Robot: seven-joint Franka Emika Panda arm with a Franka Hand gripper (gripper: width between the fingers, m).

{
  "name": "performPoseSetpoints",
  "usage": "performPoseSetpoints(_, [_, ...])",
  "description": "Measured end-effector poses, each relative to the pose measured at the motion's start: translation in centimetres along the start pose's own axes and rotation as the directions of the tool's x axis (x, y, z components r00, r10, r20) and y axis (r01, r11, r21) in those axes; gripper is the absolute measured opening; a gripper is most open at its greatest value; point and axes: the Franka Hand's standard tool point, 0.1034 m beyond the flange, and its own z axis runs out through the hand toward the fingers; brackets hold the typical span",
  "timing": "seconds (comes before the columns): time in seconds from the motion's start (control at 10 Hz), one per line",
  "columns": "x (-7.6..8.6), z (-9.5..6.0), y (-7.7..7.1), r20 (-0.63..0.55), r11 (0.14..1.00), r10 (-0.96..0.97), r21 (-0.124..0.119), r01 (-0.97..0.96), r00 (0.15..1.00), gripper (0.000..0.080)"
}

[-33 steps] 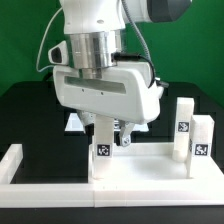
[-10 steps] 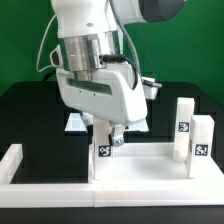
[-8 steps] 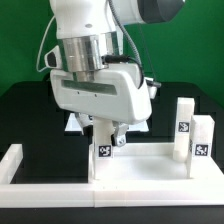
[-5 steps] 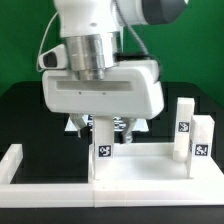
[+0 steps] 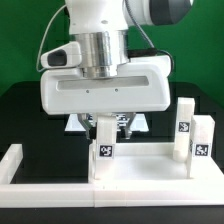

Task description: Assemble desk

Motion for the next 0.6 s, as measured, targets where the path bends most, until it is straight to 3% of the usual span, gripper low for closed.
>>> performPoseSetpoints(0.3, [0.02, -0.02, -0.09, 0.000, 0.967, 0.253, 0.002, -0.253, 0.967, 0.0295])
performPoseSetpoints(0.5, [-0.16, 0.06, -0.53, 0.021, 0.816, 0.578, -0.006, -0.578, 0.816, 0.0295])
performPoseSetpoints(0.6, [-0.10, 0.12, -0.91, 0.040, 0.694, 0.720, -0.022, -0.720, 0.693, 0.0293])
